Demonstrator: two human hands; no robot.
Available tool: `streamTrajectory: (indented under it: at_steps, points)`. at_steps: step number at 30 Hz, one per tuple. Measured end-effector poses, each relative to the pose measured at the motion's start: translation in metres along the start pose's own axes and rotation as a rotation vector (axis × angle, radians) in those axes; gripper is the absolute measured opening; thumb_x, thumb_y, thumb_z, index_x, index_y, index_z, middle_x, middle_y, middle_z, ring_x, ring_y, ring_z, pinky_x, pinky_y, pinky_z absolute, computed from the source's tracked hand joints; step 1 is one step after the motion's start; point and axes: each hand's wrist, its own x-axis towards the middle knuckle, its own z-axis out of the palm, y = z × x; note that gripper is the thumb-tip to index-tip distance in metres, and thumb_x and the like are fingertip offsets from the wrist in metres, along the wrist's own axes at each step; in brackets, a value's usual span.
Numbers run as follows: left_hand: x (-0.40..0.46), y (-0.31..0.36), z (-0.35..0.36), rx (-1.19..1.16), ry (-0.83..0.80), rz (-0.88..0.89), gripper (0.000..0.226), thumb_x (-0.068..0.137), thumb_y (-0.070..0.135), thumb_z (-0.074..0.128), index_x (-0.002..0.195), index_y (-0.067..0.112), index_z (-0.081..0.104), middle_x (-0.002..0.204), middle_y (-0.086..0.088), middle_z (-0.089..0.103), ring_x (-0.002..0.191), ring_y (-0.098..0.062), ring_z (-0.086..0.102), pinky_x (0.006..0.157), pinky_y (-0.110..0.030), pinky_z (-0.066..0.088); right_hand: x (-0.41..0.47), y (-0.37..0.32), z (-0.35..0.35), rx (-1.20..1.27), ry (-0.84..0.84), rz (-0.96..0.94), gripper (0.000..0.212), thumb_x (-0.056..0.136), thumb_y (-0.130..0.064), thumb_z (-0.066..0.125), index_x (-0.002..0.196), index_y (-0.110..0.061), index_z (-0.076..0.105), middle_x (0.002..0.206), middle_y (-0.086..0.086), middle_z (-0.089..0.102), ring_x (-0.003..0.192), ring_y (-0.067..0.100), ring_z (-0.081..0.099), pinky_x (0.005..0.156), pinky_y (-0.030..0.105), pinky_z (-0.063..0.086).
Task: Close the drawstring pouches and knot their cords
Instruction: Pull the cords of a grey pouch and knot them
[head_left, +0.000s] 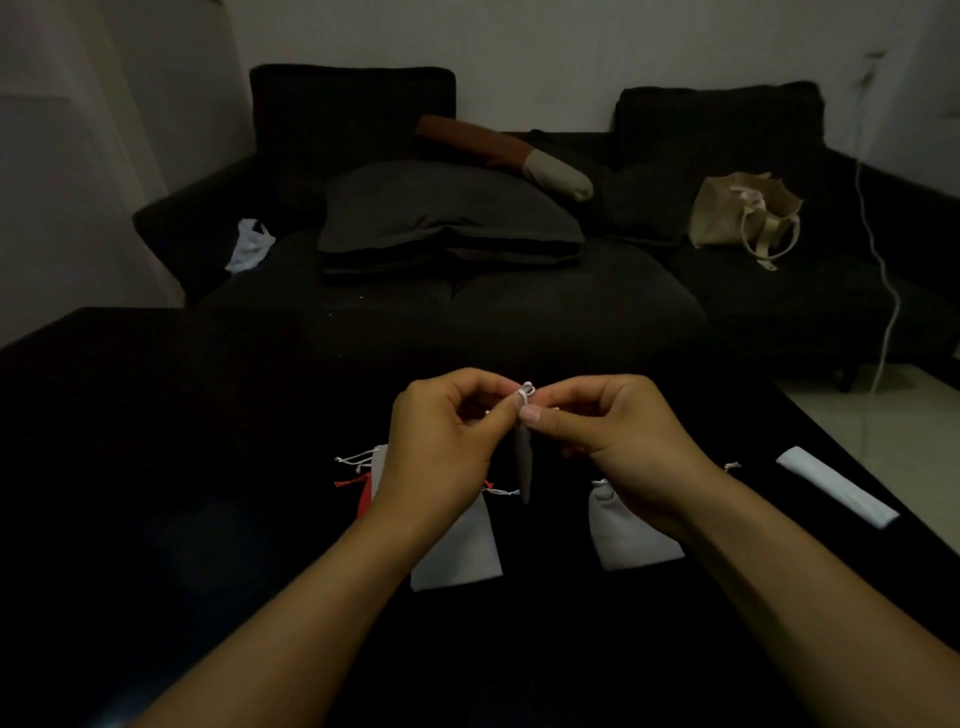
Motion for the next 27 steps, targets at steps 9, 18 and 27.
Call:
streamTrajectory:
  at_steps: [9, 18, 27]
  points:
    - [0.007, 0.003, -0.009, -0.308, -0.121, -0.196, 0.021, 0.084, 0.007, 0.072, 0.104, 0.012, 0.074, 0.091, -0.007, 0.077, 0.090, -0.015, 0.074, 0.076, -0.019, 0.056, 0.002, -0.001, -0.008, 0.034, -0.137, 0.044, 0.024, 0.093, -0.014, 0.060, 0.108, 0.003, 0.069, 0.112, 0.025, 0.068, 0.096, 0.032, 0.062, 0.084, 0.039, 0.048]
    - [0.006, 0.003, -0.014, 0.069, -0.092, 0.223, 0.016, 0.084, 0.005, 0.073, 0.095, 0.017, 0.075, 0.088, 0.007, 0.075, 0.087, -0.004, 0.072, 0.079, -0.021, 0.057, 0.004, -0.001, -0.008, 0.045, -0.239, 0.047, 0.021, 0.100, -0.016, 0.050, 0.101, -0.008, 0.069, 0.090, 0.005, 0.069, 0.080, 0.013, 0.063, 0.071, 0.028, 0.045]
    - [0.007, 0.003, -0.014, 0.231, -0.093, 0.464, 0.017, 0.084, 0.008, 0.074, 0.100, 0.014, 0.076, 0.093, 0.004, 0.076, 0.088, -0.002, 0.071, 0.080, -0.025, 0.058, 0.001, -0.004, 0.001, 0.257, -0.139, 0.227, 0.029, 0.096, -0.031, 0.057, 0.099, -0.004, 0.066, 0.077, 0.006, 0.053, 0.062, 0.010, 0.046, 0.059, 0.023, 0.033]
